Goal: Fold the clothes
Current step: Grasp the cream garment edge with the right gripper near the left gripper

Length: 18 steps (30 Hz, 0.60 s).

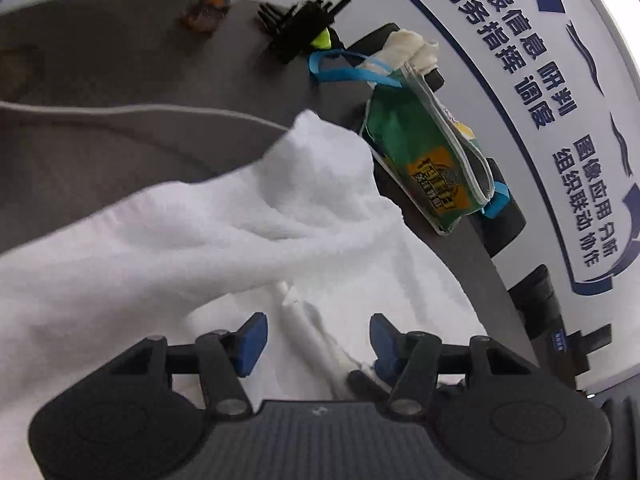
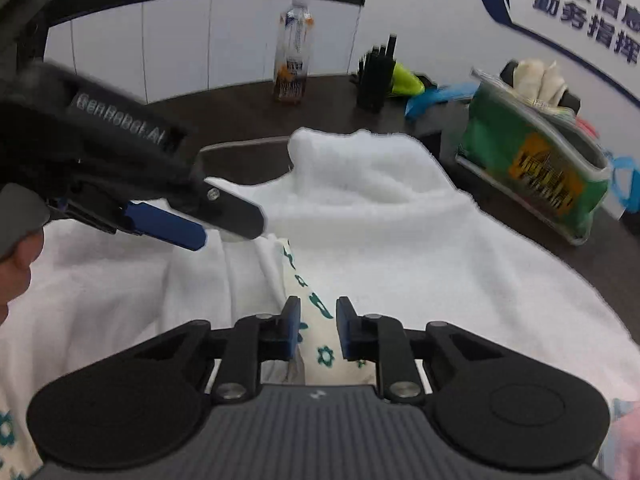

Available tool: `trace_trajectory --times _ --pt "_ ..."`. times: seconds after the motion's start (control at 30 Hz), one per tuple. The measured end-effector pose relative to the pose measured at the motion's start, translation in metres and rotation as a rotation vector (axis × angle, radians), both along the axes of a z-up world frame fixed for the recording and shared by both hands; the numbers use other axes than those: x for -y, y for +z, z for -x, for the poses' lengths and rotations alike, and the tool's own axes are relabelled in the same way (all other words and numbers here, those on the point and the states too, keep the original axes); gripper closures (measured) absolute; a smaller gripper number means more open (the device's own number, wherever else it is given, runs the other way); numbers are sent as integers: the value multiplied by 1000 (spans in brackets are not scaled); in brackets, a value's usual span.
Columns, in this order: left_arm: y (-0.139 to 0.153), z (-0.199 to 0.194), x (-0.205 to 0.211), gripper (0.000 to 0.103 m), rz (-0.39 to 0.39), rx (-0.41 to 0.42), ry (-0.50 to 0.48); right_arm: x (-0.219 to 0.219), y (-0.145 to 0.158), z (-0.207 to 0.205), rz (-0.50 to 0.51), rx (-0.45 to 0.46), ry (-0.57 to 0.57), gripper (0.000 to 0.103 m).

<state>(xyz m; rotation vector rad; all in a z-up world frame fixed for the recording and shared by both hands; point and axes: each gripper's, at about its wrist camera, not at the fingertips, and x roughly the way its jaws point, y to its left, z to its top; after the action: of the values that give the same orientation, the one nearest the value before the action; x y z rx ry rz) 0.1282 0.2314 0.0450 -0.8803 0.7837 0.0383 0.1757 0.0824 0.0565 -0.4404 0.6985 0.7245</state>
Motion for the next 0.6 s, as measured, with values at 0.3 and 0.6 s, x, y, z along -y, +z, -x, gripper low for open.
trace_trajectory --times 0.3,0.6 --pt "-49 -7 -3 48 209 151 -16 -1 -16 14 21 23 8 81" --pt "-50 3 -4 48 126 251 34 0 -21 21 51 45 16 99"
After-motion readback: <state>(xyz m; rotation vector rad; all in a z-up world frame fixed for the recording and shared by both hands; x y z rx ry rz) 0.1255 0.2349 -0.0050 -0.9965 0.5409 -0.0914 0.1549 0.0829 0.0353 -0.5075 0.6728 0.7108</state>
